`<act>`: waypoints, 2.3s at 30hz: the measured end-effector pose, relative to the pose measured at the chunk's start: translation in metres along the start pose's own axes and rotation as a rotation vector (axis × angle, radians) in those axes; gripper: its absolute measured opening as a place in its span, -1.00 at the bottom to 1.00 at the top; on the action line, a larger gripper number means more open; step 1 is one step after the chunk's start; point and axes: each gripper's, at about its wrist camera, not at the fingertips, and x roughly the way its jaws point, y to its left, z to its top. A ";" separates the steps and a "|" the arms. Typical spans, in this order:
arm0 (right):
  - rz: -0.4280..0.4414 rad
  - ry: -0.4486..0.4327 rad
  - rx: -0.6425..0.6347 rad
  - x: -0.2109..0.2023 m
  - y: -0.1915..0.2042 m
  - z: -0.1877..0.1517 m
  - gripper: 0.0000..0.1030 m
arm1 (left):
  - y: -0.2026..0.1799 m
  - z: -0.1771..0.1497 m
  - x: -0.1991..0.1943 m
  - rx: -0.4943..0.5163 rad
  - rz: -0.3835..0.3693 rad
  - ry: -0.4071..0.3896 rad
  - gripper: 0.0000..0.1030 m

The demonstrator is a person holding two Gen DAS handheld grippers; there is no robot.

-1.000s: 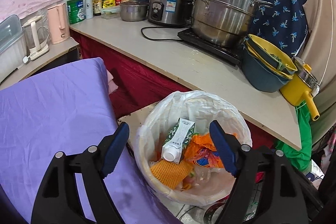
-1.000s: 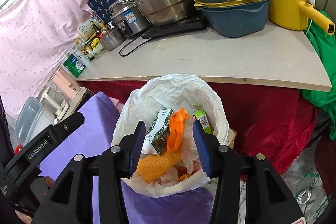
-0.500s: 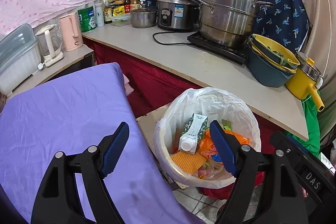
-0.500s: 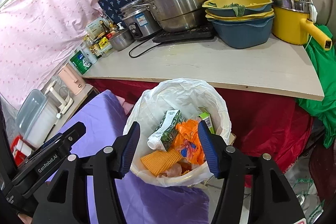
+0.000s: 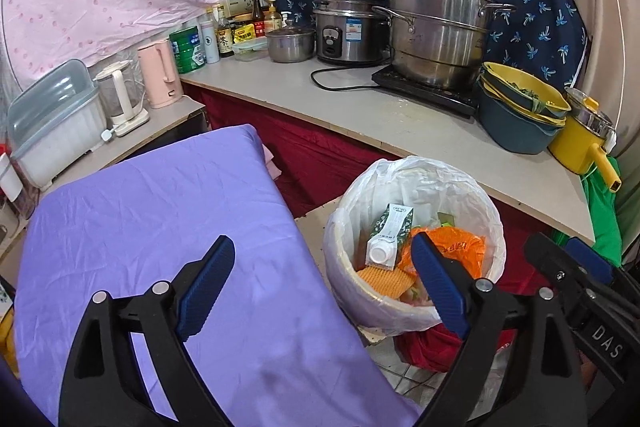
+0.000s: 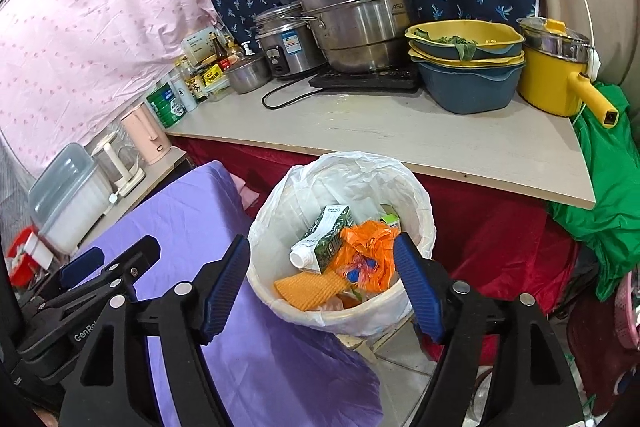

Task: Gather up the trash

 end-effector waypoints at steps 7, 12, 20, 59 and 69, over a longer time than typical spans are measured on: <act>-0.015 -0.009 -0.015 -0.019 0.005 -0.010 0.63 | 0.008 -0.014 -0.018 0.026 0.067 0.008 0.70; -0.028 -0.004 -0.027 -0.031 0.009 -0.017 0.66 | 0.013 -0.026 -0.030 0.041 0.097 0.012 0.72; -0.041 0.024 -0.076 -0.042 0.018 -0.034 0.76 | 0.019 -0.043 -0.047 0.037 0.104 0.037 0.75; -0.077 0.031 -0.185 -0.062 0.029 -0.068 0.87 | 0.026 -0.083 -0.060 -0.006 0.104 0.103 0.84; -0.079 0.045 -0.188 -0.057 0.029 -0.070 0.87 | 0.028 -0.084 -0.057 -0.013 0.106 0.113 0.84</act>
